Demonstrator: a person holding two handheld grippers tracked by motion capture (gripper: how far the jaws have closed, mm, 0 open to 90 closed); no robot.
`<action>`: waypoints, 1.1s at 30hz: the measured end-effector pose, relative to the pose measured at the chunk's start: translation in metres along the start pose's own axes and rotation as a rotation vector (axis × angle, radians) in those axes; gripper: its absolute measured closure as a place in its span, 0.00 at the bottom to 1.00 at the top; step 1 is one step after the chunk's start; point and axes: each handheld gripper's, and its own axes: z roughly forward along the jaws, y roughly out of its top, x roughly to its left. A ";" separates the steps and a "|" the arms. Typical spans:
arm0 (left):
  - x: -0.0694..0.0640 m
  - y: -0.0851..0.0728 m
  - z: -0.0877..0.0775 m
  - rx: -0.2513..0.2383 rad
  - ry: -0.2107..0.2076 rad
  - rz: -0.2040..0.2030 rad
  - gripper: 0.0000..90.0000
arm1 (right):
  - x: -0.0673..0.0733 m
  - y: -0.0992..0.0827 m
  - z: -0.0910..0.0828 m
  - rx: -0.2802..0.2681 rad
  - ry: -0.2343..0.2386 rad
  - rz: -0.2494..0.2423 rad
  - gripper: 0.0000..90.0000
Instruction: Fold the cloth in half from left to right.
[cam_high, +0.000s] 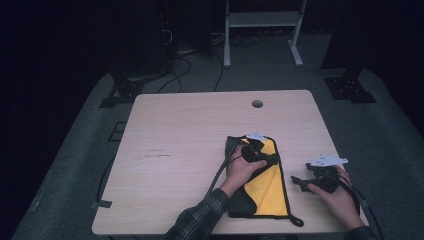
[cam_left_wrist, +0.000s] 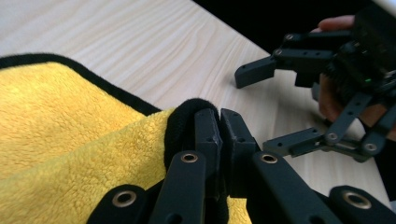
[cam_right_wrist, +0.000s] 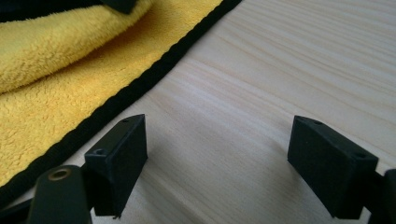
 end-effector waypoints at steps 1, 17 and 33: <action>0.000 0.000 0.002 0.007 0.001 -0.006 0.95 | 0.000 0.000 0.000 0.000 0.000 0.000 0.20; -0.009 0.007 -0.017 -0.014 0.008 0.022 0.65 | 0.000 0.000 0.000 0.001 0.004 -0.005 0.20; -0.001 -0.031 -0.102 0.016 0.304 0.065 0.44 | 0.000 0.000 0.000 0.004 0.002 -0.004 0.19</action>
